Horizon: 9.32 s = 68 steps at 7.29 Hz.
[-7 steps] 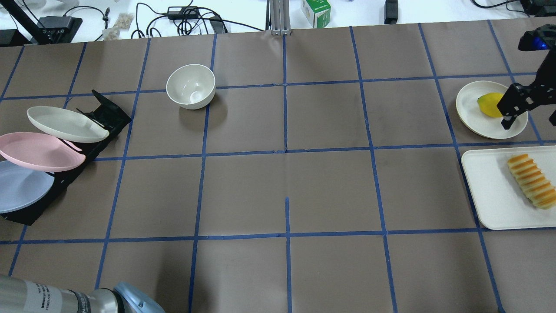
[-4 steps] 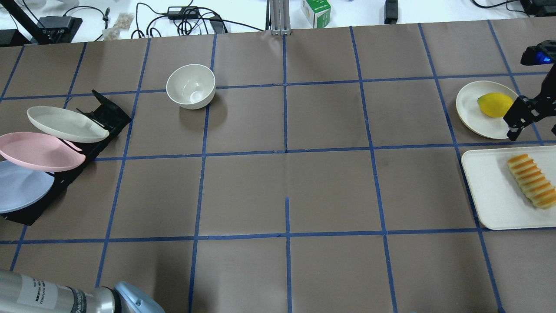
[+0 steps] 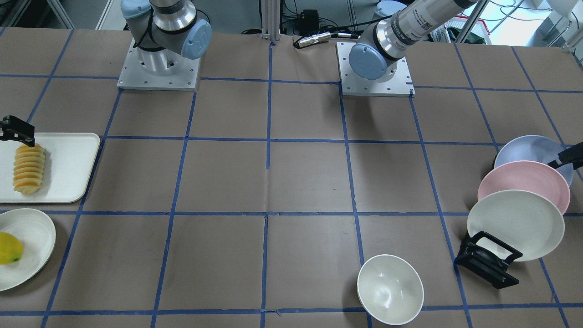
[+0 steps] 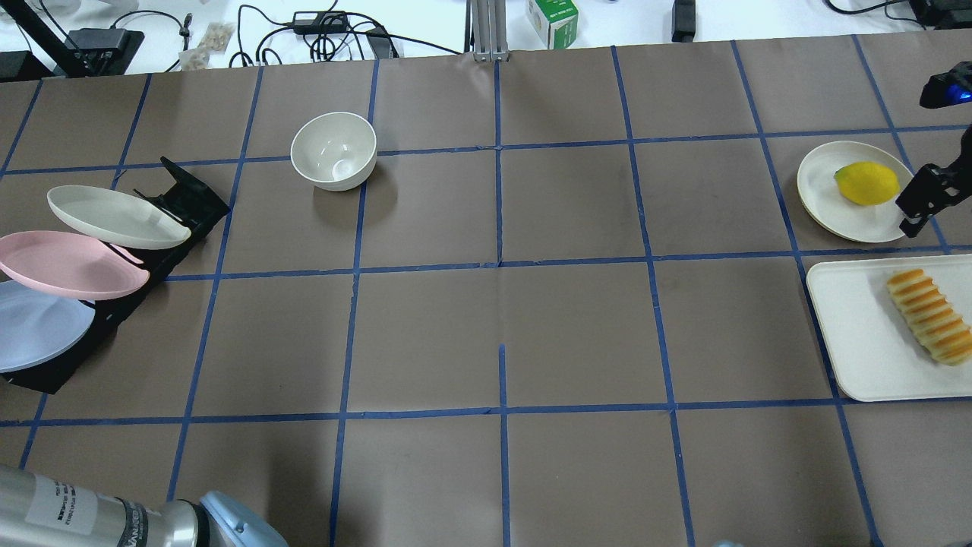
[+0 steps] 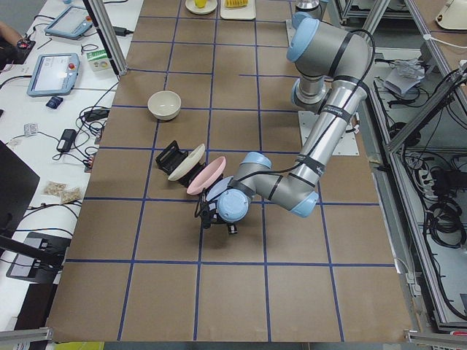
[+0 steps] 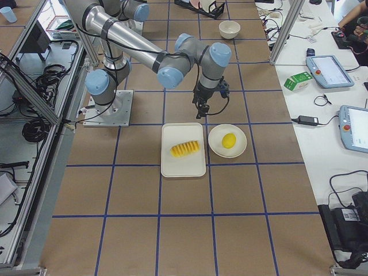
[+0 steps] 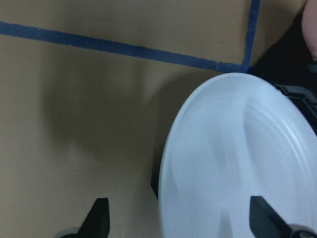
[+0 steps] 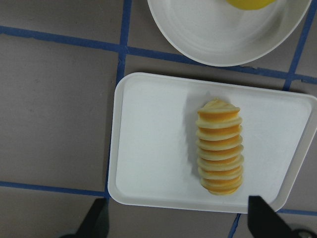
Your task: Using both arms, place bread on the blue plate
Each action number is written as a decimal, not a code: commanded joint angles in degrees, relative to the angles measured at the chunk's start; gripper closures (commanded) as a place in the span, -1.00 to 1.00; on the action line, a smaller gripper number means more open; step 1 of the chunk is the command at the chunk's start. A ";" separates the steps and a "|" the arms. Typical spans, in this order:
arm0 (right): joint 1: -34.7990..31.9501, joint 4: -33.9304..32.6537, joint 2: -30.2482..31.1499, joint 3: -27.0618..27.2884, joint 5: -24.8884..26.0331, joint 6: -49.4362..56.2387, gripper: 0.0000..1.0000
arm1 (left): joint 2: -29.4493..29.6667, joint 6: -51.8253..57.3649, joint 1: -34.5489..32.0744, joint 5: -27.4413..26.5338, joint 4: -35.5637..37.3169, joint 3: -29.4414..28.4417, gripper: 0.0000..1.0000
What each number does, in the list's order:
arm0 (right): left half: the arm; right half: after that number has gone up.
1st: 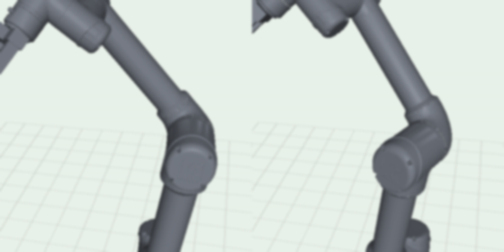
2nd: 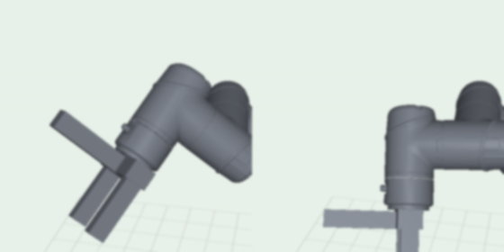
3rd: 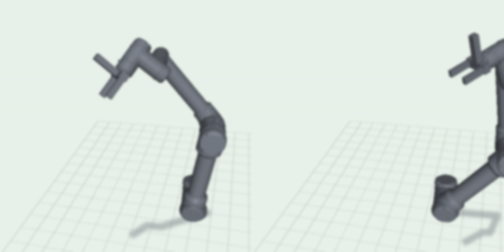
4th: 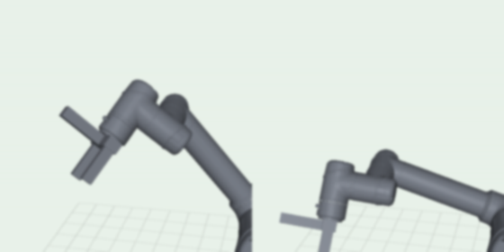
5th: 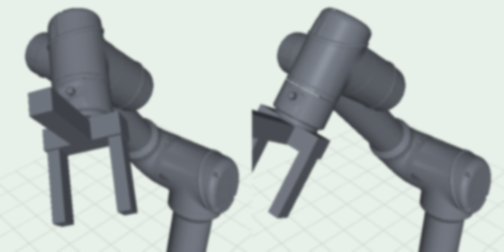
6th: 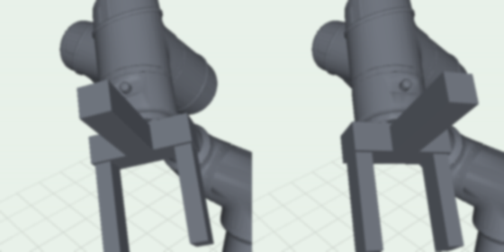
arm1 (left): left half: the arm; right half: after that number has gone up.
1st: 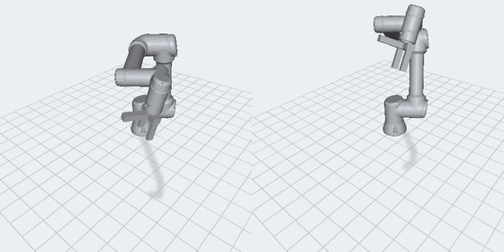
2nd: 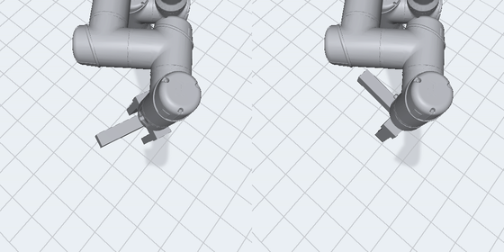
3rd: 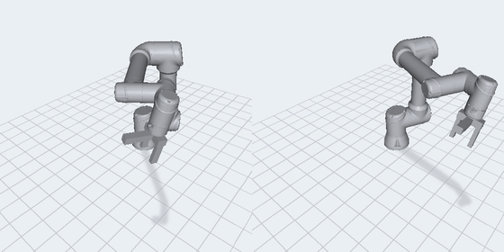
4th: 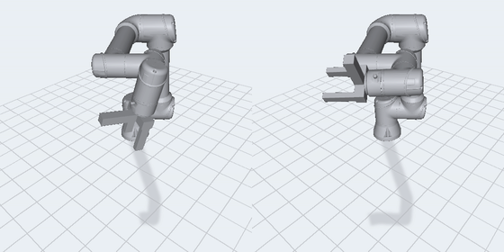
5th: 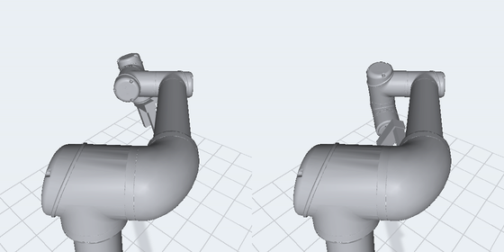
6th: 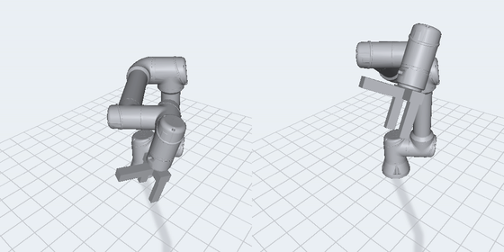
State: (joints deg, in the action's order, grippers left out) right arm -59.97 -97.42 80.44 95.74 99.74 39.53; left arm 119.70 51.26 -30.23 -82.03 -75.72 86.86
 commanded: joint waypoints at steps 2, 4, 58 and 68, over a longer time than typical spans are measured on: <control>2.48 -1.10 -0.72 0.06 -6.03 10.97 -1.00 | 0.19 -1.77 0.00 -0.49 -1.62 0.07 -0.21; 5.45 -5.75 -4.31 0.15 -5.17 12.23 -1.00 | 0.10 -1.77 0.00 -0.58 -1.71 -0.02 0.53; -46.91 -19.04 -17.41 -1.78 -15.99 -62.93 1.00 | -28.90 -49.67 -55.99 -8.05 -14.37 4.80 -1.00; -46.91 -19.83 -19.45 -1.43 -16.51 -63.43 -0.66 | -30.49 -49.59 -55.99 -7.97 -15.77 4.90 -1.00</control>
State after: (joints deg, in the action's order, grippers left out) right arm -106.87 -117.28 60.97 94.46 83.27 -23.97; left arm 89.24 1.60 -86.22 -89.94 -91.49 91.75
